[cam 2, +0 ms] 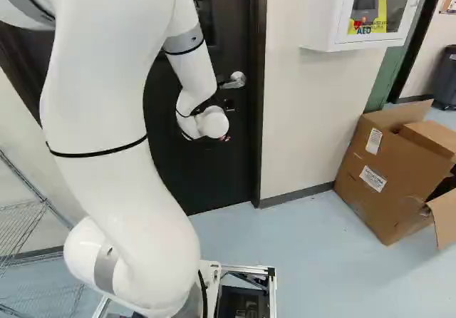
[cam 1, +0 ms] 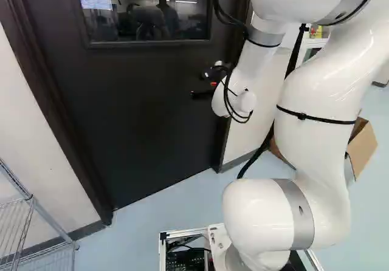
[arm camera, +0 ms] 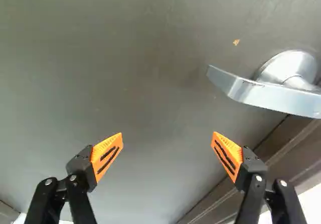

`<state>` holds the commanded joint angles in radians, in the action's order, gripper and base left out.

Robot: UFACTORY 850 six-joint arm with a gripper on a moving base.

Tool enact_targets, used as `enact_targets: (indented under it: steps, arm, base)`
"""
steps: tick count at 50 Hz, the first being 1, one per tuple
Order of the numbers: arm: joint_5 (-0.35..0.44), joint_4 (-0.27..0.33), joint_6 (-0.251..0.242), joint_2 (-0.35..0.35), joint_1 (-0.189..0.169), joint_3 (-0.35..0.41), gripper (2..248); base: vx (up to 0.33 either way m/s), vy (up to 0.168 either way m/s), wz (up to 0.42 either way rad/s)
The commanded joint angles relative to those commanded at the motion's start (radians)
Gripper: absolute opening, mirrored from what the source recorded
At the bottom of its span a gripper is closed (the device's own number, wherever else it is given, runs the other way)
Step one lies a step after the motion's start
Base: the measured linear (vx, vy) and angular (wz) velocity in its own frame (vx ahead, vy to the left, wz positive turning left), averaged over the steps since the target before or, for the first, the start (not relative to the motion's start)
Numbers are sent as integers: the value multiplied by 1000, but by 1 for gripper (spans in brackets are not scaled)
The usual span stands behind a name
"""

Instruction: Open the door and move inside

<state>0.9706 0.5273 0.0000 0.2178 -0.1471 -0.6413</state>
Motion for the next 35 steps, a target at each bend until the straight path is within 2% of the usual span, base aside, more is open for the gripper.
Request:
enact_targets:
  steps: [35]
  arm:
    - [0,0,0,-116,-19,39,247]
  base:
    - [0,0,0]
